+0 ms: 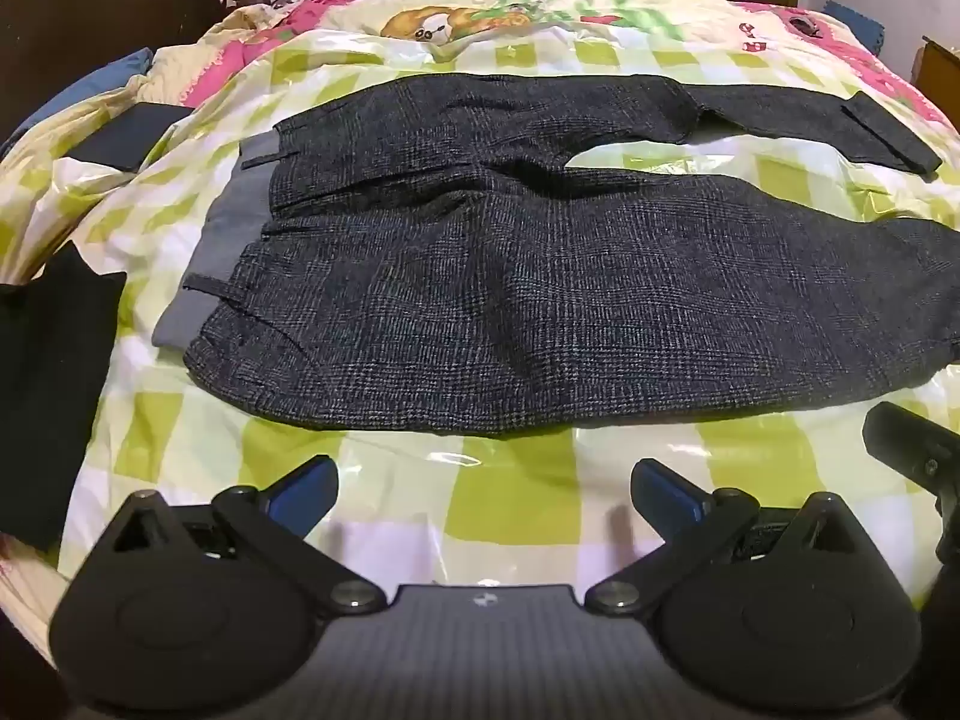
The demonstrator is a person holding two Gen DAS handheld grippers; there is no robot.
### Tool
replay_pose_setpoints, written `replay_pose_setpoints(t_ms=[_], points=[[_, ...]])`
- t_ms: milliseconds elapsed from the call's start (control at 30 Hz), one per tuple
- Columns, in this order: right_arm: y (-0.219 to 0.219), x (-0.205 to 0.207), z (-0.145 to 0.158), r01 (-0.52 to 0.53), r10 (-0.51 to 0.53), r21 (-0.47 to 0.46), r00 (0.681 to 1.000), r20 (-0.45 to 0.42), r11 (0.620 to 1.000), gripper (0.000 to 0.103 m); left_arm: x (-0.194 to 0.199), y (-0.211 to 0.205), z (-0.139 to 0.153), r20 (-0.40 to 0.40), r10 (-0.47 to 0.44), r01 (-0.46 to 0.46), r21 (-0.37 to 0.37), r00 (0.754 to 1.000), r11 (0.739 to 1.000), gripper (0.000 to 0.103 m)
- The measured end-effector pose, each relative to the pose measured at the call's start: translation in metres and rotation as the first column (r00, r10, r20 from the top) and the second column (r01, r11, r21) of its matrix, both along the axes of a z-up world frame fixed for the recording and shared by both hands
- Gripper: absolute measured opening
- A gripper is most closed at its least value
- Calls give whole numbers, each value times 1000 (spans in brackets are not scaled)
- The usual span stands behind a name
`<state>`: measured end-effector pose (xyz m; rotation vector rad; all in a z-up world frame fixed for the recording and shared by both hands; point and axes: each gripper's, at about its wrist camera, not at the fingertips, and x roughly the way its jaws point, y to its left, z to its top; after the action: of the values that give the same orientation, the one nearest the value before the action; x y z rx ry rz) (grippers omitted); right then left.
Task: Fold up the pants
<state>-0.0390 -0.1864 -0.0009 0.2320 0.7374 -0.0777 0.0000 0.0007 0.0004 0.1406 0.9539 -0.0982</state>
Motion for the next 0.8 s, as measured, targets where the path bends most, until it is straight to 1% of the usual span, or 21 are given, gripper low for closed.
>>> replay_pose_setpoints(t_ms=[133, 167, 267, 333, 633, 800], points=[[1, 0, 0, 1, -1, -1, 1000, -2, 1000, 102, 1, 1, -2, -20, -5, 5, 17, 1000, 1000, 103], [1, 1, 0, 1, -1, -1, 1000, -3, 1000, 102, 4, 2, -8, -32, -3, 4, 19, 999, 1000, 103], [2, 0, -1, 1, -1, -1, 1000, -10, 1000, 102, 4, 6, -11, -32, -8, 9, 23, 999, 1000, 103], [4, 0, -1, 0, 0, -2, 1000, -13, 1000, 102, 4, -1, -6, -36, -7, 8, 33, 999, 999, 103], [4, 3, -4, -7, 7, -4, 1000, -21, 1000, 102, 3, -1, -6, -40, -4, 5, 25, 999, 1000, 103], [3, 4, -5, -12, 12, -2, 1000, -27, 1000, 102, 6, -4, -8, -59, -6, 9, 41, 998, 999, 103]])
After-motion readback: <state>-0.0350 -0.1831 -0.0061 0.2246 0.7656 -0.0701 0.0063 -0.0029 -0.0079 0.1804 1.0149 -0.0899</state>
